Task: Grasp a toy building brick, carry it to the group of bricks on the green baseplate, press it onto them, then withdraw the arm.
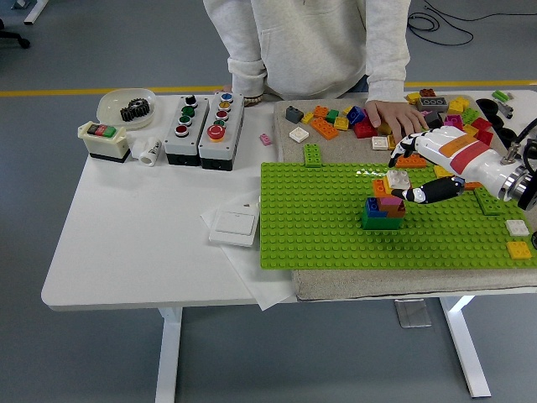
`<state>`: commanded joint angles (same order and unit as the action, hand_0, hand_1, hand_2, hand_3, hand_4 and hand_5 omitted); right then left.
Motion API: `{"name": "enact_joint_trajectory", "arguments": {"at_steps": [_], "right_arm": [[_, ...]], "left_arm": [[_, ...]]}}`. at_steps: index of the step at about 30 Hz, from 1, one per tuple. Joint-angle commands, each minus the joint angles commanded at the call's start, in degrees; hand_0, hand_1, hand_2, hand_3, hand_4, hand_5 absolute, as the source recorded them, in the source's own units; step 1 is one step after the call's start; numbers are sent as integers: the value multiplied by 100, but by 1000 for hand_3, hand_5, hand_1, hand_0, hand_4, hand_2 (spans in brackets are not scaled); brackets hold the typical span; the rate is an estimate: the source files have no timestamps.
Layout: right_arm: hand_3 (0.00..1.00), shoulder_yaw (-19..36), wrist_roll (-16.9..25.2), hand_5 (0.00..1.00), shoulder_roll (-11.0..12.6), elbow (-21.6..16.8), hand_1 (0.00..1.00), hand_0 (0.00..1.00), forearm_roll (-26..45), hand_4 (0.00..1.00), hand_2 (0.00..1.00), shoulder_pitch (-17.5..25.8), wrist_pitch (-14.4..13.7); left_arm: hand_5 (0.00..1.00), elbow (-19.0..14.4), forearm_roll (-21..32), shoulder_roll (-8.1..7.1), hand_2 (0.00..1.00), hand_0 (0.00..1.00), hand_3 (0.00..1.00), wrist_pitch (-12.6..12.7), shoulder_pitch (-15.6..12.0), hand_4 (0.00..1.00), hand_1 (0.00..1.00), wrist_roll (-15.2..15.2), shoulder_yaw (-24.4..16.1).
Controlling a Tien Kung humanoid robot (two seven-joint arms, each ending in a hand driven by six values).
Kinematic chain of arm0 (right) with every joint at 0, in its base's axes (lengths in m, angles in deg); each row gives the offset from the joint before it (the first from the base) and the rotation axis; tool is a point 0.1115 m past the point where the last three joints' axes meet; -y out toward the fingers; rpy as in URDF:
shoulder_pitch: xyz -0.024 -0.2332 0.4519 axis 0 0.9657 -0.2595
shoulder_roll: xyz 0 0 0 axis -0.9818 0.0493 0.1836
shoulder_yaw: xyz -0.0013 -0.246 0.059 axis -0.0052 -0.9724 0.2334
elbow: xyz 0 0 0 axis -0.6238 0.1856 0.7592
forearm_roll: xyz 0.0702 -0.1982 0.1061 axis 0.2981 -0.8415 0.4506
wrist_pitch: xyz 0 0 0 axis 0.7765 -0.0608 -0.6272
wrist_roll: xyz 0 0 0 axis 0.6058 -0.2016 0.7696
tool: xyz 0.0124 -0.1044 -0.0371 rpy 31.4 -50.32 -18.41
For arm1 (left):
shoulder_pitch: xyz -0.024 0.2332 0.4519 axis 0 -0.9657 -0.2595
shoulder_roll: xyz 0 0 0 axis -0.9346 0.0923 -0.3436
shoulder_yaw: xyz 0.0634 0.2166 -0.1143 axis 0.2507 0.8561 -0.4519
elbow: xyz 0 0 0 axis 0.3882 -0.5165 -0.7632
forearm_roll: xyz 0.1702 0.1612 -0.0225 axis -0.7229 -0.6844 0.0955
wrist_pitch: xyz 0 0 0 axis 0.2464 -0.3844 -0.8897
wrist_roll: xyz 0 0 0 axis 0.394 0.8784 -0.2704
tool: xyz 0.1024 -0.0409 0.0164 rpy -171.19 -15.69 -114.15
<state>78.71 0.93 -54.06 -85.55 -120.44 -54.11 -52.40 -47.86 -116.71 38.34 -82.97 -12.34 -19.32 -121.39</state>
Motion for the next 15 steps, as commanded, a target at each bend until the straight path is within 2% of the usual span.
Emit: {"name": "enact_joint_trajectory", "arguments": {"at_steps": [4, 5, 8, 10, 11, 15], "right_arm": [[766, 18, -9, 441, 6, -34, 627, 524, -7, 935, 739, 15, -4], [828, 38, -20, 455, 10, -52, 648, 566, -18, 987, 770, 27, 7], [828, 134, -82, 455, 37, -153, 648, 566, -67, 987, 770, 88, 70], [828, 226, -95, 455, 66, -245, 648, 566, -50, 987, 770, 147, 71], [854, 320, -111, 497, 105, -341, 680, 632, 21, 998, 797, 216, 59], [854, 447, -168, 497, 184, -542, 680, 632, 156, 998, 797, 335, 17]], "left_arm": [[593, 0, 0, 2, 810, 822, 606, -4, -5, 683, 806, 4, -17], [594, 0, 0, 2, 810, 822, 606, -5, -7, 683, 807, 6, -22], [594, 1, 0, 6, 810, 822, 606, -2, -15, 683, 807, 9, -34], [594, 3, 0, 7, 810, 822, 606, 1, -21, 683, 807, 10, -39], [594, 4, 0, 6, 810, 822, 606, 2, -26, 684, 806, 12, -36], [594, 7, 0, 7, 810, 822, 606, 7, -37, 684, 806, 11, -38]]}}
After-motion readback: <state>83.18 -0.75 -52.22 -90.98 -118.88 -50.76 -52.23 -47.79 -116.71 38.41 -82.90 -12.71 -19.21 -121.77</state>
